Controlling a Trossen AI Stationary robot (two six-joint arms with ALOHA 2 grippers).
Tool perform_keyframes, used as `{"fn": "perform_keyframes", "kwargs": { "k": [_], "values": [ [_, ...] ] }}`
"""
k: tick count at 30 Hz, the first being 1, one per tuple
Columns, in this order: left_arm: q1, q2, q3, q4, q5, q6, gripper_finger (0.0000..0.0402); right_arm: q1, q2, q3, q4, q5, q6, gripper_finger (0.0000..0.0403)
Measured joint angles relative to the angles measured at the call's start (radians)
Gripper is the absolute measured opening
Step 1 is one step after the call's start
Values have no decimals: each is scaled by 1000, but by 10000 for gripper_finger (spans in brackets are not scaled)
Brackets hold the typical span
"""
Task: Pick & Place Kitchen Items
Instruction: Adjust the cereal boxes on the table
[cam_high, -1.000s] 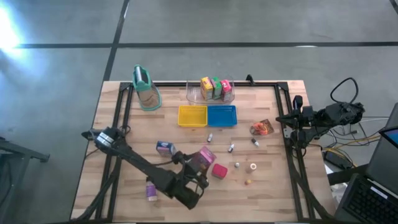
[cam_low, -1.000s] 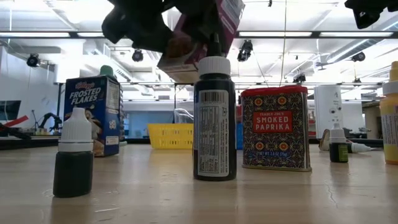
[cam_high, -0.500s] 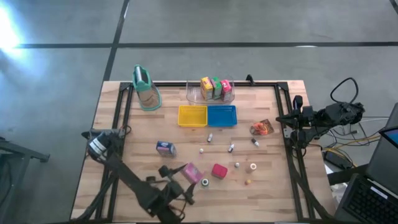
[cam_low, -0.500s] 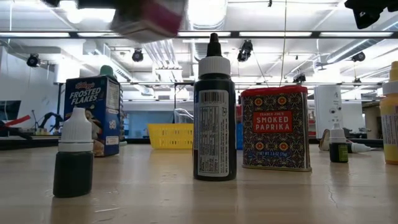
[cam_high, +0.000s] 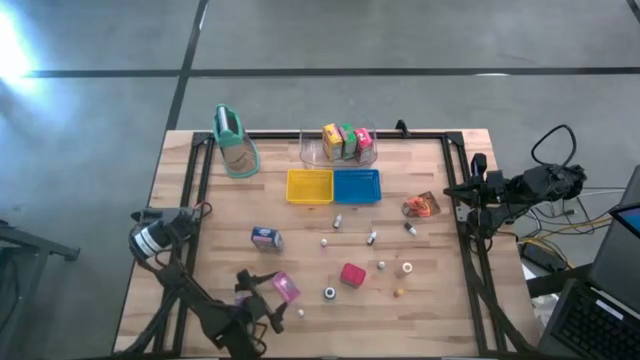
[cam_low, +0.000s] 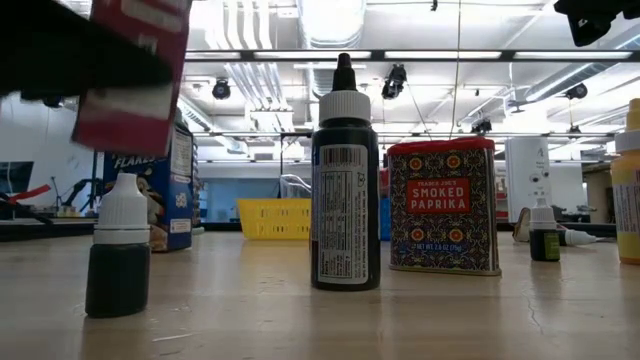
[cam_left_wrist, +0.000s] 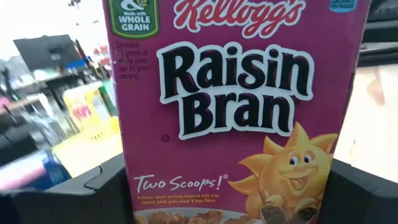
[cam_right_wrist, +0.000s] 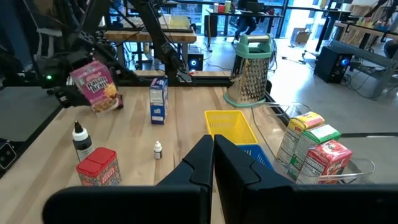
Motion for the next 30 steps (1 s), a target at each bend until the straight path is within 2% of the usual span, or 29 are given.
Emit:
{"fn": "perform_keyframes", "kwargs": {
  "k": [6, 9, 18, 24, 30],
  "values": [
    [3, 0, -63, 14, 10, -204, 352, 0, 0, 0, 0, 0, 0, 8],
    [14, 0, -84, 40, 13, -247, 352, 0, 0, 0, 0, 0, 0, 8],
    [99, -1, -84, 80, 98, -190, 352, 0, 0, 0, 0, 0, 0, 8],
    [128, 36, -84, 202, 96, -105, 352, 0, 0, 0, 0, 0, 0, 8],
    [140, 80, -84, 246, 99, -100, 352, 0, 0, 0, 0, 0, 0, 8]
  ]
}}
